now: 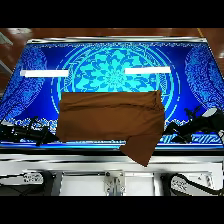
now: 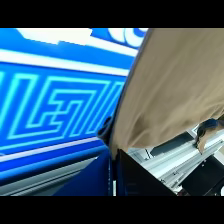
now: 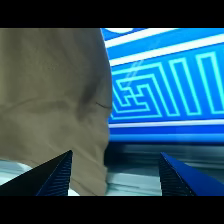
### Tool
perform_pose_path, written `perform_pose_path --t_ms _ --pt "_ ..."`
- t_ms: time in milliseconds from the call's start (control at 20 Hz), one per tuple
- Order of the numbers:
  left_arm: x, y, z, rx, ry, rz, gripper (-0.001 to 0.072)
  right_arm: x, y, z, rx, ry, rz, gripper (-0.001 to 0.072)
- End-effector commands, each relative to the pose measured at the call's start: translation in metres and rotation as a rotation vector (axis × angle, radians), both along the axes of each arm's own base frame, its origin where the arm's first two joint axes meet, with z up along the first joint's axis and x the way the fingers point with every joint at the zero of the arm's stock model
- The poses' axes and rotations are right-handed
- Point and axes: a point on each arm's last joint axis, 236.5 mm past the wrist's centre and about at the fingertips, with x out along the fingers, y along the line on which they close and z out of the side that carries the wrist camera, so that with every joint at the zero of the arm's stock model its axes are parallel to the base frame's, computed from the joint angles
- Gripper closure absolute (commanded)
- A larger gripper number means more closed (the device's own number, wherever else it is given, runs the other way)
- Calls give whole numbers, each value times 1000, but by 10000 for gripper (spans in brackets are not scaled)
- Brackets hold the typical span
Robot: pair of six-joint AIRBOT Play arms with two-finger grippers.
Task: Fold the shirts.
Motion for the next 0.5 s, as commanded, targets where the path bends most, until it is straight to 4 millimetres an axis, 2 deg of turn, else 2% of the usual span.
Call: perform_pose_path --t_ms 0,200,350,400,450 --pt "-3 -3 4 -21 -3 -20 667 6 22 -18 30 -51 -49 61" --pt "-3 -3 4 -20 -3 -19 667 -3 50 -24 23 -43 66 61" --pt "-2 -2 3 -14 -6 -16 667 -6 57 -25 23 -25 71 68" --pt "-1 -2 3 -12 -7 -15 667 -10 59 -27 22 -13 72 131" --pt "-1 -2 3 -12 -7 -15 667 -17 60 -29 24 6 76 152"
